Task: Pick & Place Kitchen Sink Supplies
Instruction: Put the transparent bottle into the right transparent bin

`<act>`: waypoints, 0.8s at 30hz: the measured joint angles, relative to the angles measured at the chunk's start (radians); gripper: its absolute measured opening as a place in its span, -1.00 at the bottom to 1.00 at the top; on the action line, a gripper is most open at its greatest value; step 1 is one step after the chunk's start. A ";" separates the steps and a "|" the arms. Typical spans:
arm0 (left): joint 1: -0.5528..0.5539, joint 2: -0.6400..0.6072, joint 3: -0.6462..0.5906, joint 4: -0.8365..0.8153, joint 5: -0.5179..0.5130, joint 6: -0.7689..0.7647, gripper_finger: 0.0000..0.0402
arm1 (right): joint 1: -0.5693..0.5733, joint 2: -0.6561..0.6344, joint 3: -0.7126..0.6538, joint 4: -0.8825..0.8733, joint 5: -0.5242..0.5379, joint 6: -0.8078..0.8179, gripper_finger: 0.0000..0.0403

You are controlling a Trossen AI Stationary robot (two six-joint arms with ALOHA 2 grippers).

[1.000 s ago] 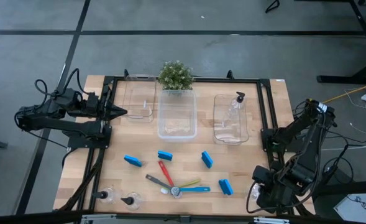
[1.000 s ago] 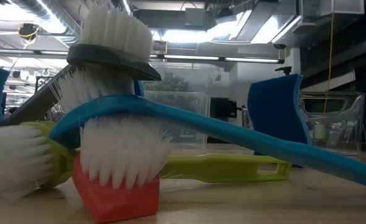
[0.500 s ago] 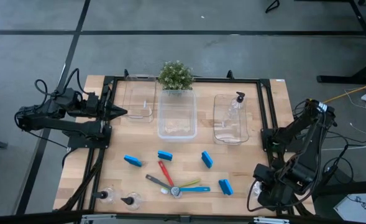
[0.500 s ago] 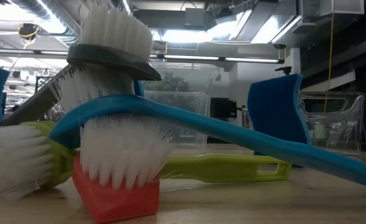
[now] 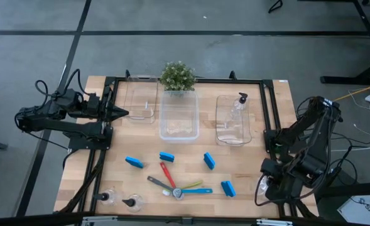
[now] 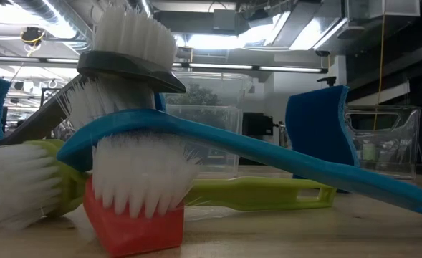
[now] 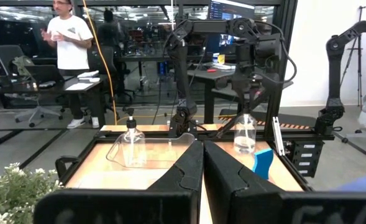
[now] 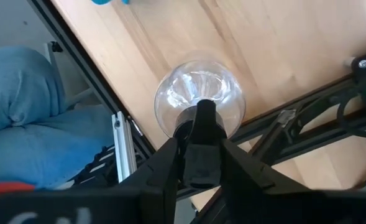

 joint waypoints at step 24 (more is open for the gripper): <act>0.000 0.000 0.000 0.000 0.000 0.000 -0.97 | -0.249 -0.070 0.001 0.039 -0.055 -0.333 -0.54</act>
